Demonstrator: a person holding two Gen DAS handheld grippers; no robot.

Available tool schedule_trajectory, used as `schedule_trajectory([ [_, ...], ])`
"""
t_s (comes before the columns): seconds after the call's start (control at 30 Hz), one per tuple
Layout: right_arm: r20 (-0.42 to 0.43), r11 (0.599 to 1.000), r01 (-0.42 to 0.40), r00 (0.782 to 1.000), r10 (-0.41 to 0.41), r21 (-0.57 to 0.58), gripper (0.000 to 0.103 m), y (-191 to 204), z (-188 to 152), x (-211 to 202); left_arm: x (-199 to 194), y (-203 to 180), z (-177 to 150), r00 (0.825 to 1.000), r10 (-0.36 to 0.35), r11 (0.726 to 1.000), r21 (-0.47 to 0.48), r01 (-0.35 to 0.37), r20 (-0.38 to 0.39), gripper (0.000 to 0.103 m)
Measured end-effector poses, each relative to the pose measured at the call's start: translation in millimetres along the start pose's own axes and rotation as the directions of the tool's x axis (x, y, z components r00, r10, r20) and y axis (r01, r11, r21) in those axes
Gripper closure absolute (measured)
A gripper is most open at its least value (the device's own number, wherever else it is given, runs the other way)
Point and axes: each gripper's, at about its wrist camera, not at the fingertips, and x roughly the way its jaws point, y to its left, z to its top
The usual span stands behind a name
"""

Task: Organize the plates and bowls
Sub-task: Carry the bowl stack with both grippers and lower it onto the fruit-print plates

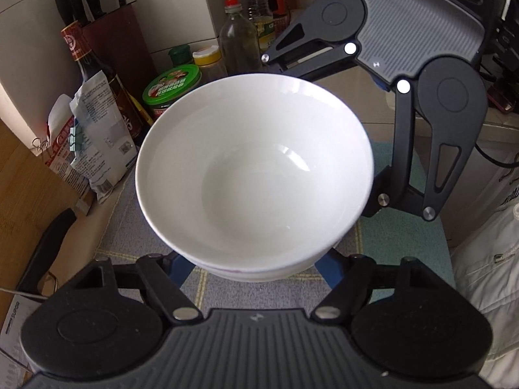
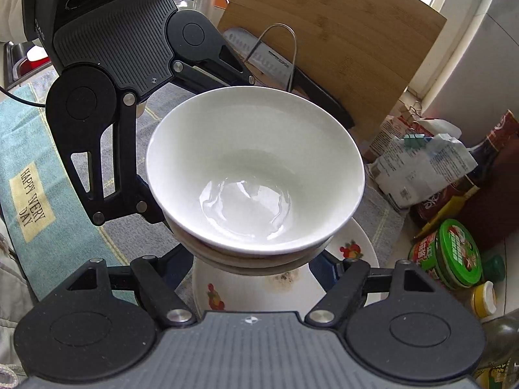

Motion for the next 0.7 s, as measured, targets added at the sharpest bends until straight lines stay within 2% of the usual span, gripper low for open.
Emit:
schedule_trajectory([
  [0.3, -0.016, 0.999, 0.005, 1.0, -0.004, 0.032, 0.021, -31.1, -23.2, 4.9, 30.4, -1.1, 23.9, 1.0, -0.011, 1.0, 0.023, 0.012, -0.016, 0.025],
  [0.7, -0.018, 0.999, -0.025, 1.0, 0.026, 0.049, 0.021, -41.9, -28.6, 13.2, 45.1, 3.9, 29.0, 0.998, -0.029, 1.0, 0.009, 0.029, -0.048, 0.025],
])
